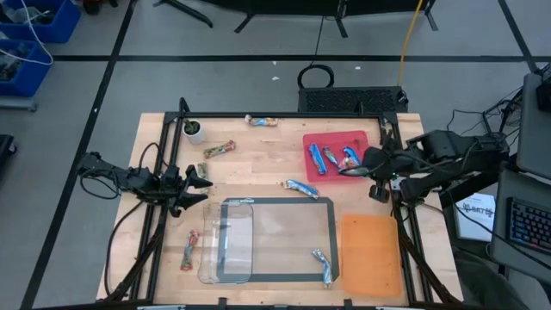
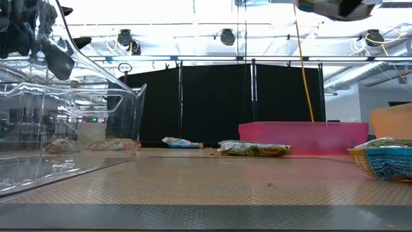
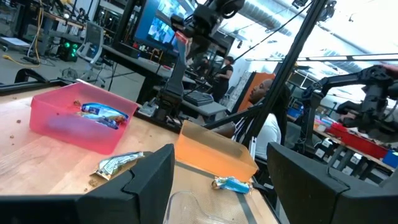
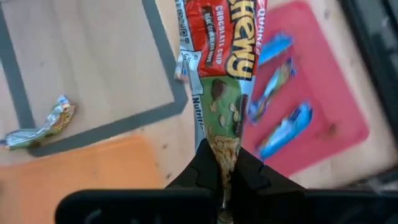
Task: Pick and place Granola Bars by type
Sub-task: Put the right red granola bar into the orange bin
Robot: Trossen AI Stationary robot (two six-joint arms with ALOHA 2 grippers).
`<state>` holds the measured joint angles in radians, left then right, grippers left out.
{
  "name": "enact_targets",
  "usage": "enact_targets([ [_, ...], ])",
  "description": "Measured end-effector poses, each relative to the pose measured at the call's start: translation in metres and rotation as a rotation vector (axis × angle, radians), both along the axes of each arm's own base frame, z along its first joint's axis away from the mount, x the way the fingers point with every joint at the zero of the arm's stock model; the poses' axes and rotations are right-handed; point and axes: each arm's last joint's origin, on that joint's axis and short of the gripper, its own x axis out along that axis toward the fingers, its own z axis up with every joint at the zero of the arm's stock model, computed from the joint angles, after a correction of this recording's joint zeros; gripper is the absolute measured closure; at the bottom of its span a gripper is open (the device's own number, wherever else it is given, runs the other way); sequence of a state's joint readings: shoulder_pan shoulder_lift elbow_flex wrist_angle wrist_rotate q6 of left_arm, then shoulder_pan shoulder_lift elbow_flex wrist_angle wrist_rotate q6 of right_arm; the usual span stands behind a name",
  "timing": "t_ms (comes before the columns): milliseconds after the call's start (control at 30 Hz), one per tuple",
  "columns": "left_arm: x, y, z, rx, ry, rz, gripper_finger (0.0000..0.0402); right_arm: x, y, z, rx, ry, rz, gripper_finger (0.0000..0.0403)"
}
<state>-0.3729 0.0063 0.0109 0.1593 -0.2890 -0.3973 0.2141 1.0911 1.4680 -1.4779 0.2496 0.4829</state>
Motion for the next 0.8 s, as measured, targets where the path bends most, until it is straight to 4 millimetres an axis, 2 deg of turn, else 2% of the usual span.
enact_targets([
  [200,0.000,0.000,0.000,0.000,0.000,0.000,0.0147,-0.010,0.012,-0.004,0.088,0.100,-0.014,0.0399],
  [600,0.000,0.000,0.000,0.000,0.000,0.000,0.0147,-0.001,0.048,-0.016,0.051,0.161,0.100,0.0400],
  [800,0.000,0.000,0.000,0.000,0.000,0.000,0.0147,-0.001,0.064,-0.046,-0.001,0.256,0.118,0.0401],
])
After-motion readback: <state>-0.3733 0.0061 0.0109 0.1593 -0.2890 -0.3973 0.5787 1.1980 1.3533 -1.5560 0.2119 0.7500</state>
